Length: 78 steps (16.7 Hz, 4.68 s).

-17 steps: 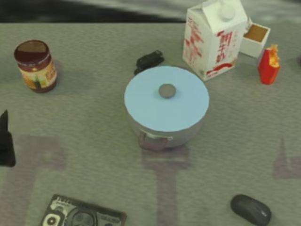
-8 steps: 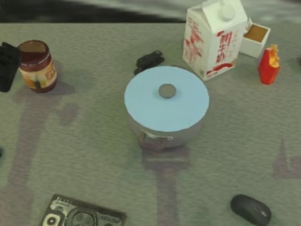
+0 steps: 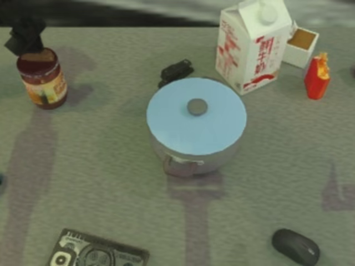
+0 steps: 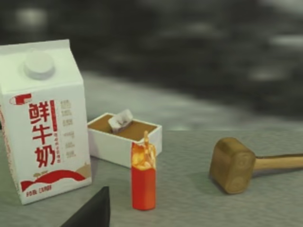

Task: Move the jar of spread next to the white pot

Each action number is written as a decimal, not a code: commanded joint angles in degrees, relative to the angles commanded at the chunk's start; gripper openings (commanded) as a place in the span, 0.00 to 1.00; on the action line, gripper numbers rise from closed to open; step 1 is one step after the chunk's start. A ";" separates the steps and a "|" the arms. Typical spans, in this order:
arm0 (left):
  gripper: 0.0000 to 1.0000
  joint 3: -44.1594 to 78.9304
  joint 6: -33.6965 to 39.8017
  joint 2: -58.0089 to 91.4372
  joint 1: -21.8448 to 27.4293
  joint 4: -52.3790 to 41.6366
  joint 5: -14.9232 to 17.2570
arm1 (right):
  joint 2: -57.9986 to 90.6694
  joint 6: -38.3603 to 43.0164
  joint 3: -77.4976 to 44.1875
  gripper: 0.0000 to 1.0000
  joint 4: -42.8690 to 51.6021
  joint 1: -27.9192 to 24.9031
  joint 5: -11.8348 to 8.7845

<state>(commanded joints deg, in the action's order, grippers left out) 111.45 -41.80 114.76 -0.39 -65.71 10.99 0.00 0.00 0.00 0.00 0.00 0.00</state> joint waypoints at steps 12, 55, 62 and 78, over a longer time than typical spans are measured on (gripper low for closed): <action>1.00 34.78 -12.38 33.27 -2.29 -15.80 -1.24 | 0.00 0.00 0.00 1.00 0.00 0.00 0.00; 0.00 17.09 -11.59 26.54 -2.21 -4.74 -1.50 | 0.00 0.00 0.00 1.00 0.00 0.00 0.00; 0.00 -2.67 -12.24 5.32 -3.57 -6.01 -1.60 | 0.00 0.00 0.00 1.00 0.00 0.00 0.00; 0.00 -11.10 13.96 2.16 4.63 0.04 -6.30 | 0.00 0.00 0.00 1.00 0.00 0.00 0.00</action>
<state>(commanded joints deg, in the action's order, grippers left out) 100.35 -27.84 116.92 4.24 -65.67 4.70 0.00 0.00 0.00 0.00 0.00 0.00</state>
